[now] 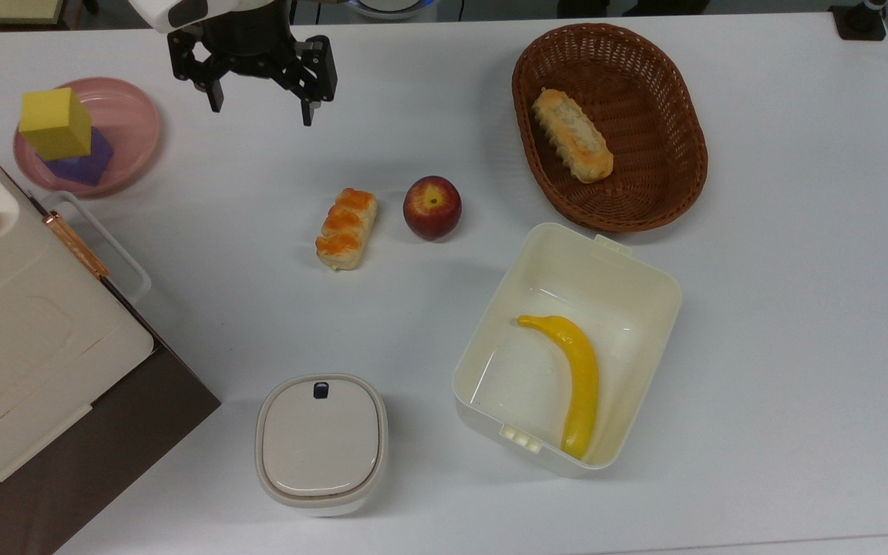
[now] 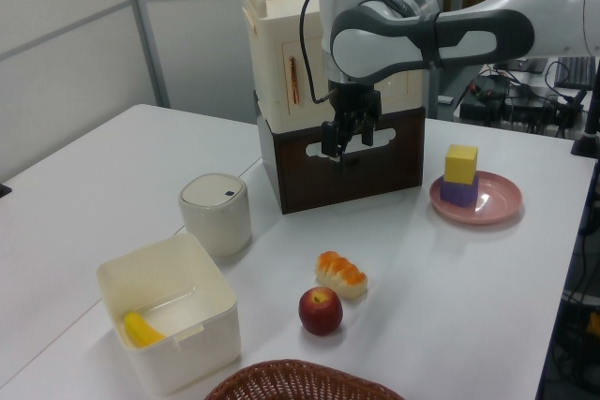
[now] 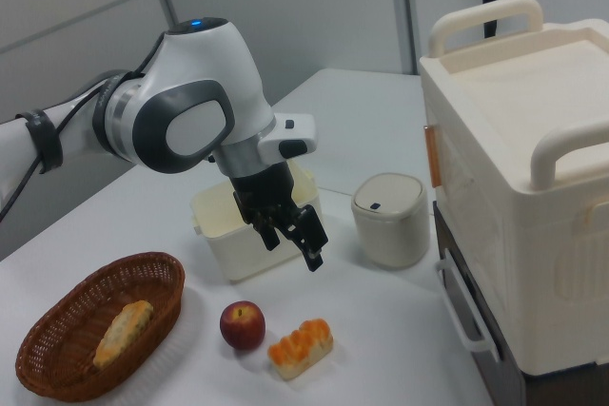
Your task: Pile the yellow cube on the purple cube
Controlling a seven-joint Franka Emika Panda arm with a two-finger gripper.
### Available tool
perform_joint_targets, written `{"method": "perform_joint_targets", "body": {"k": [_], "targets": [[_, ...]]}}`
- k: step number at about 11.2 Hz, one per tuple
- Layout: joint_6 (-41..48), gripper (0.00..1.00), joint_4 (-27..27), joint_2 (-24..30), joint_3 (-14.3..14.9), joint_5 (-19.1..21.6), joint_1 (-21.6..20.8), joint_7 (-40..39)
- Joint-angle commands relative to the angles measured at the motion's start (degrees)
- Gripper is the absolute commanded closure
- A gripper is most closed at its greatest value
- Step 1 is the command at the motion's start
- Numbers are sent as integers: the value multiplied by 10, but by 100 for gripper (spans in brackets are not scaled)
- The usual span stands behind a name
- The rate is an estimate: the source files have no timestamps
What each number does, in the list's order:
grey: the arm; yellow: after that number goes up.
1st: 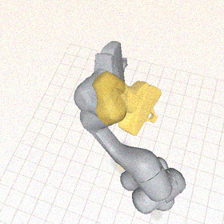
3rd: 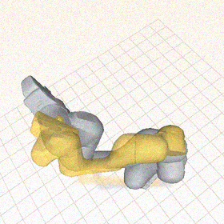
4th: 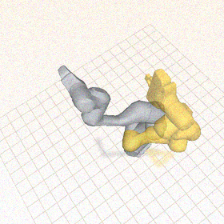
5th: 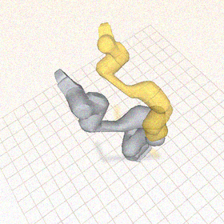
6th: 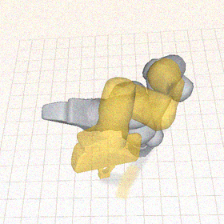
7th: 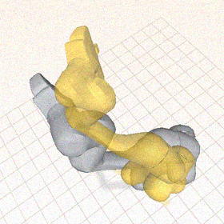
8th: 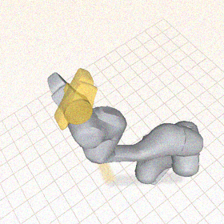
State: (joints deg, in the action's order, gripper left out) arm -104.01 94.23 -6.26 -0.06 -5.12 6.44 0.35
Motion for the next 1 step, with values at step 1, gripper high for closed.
{"method": "perform_joint_targets", "body": {"k": [1], "targets": [[7, 0, 12, 13, 5, 3, -13, 11]]}}
